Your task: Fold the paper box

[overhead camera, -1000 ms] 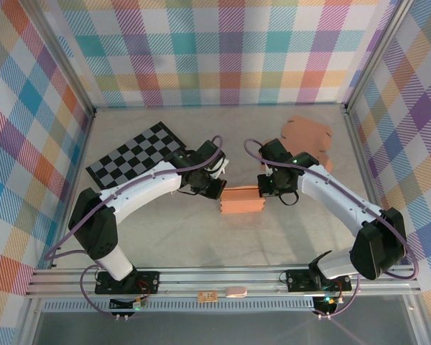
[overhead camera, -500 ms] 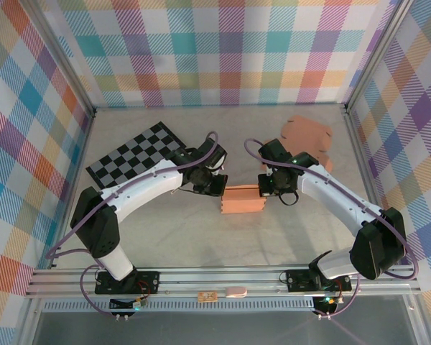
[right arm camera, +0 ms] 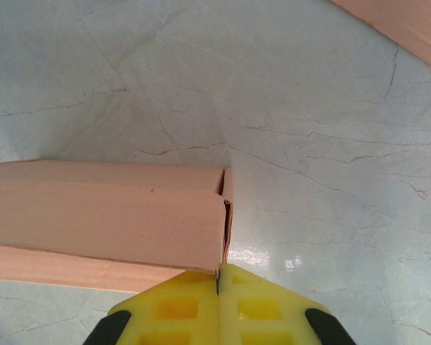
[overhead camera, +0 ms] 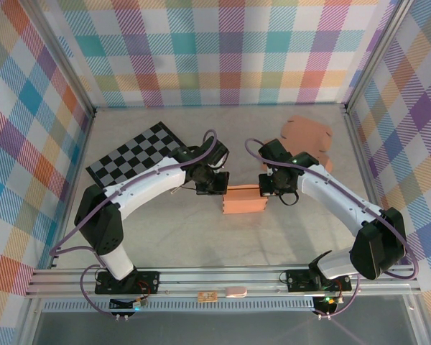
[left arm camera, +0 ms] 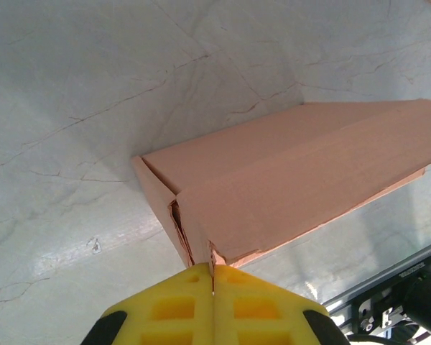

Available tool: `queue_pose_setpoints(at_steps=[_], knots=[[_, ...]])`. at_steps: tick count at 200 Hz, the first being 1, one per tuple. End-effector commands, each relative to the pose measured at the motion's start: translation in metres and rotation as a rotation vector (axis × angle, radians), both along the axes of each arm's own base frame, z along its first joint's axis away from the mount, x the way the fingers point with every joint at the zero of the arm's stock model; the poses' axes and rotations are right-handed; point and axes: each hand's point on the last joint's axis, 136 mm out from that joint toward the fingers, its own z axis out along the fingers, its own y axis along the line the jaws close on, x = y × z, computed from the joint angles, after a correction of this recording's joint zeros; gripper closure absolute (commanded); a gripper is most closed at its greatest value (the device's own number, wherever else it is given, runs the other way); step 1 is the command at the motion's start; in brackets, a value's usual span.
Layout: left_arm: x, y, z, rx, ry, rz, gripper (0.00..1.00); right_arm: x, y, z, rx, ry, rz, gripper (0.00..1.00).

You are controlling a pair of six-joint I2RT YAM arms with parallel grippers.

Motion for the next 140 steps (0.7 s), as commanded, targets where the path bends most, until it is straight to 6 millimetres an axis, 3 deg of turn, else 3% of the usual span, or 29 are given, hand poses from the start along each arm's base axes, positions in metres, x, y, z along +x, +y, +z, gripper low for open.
queue_pose_setpoints(at_steps=[1, 140], knots=[[-0.002, -0.01, 0.006, -0.031, 0.04, 0.013, 1.0, -0.003, 0.002, 0.001, -0.001, 0.019, -0.002, 0.98], [-0.012, 0.001, -0.016, -0.02, 0.031, -0.003, 1.0, -0.003, 0.0, -0.003, -0.008, 0.005, 0.004, 0.98]])
